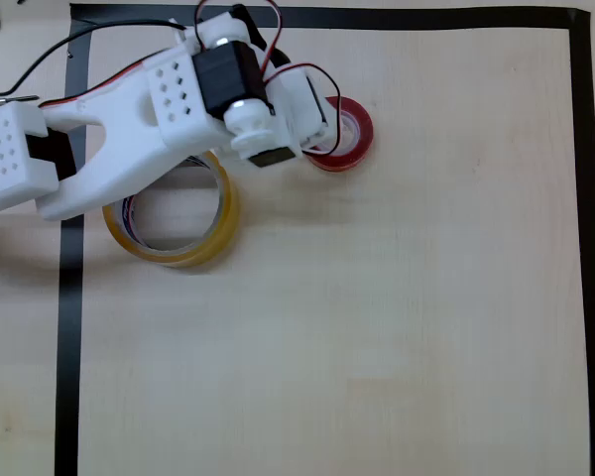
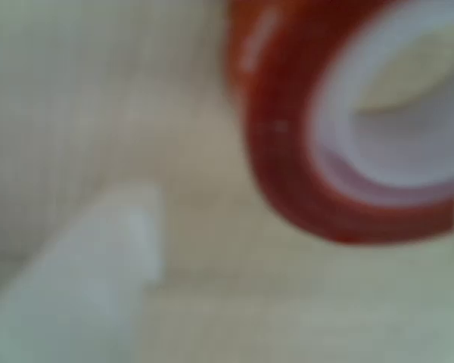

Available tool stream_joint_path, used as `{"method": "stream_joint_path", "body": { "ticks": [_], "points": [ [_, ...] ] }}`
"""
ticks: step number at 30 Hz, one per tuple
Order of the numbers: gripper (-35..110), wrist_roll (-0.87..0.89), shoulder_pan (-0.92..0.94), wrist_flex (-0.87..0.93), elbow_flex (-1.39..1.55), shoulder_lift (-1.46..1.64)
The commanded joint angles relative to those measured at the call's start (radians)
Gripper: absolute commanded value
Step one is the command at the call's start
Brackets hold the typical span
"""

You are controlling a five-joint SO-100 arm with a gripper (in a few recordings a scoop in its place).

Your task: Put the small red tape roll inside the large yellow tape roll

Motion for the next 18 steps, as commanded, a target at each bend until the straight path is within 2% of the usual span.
{"method": "stream_joint_path", "body": {
  "ticks": [1, 11, 18],
  "points": [
    [21, -0.003, -0.011, 0.008, -0.106, 0.021],
    [20, -0.002, -0.012, 0.008, -0.147, -0.052],
    [0, 0.000, -0.015, 0.008, -0.130, -0.069]
  ]
}}
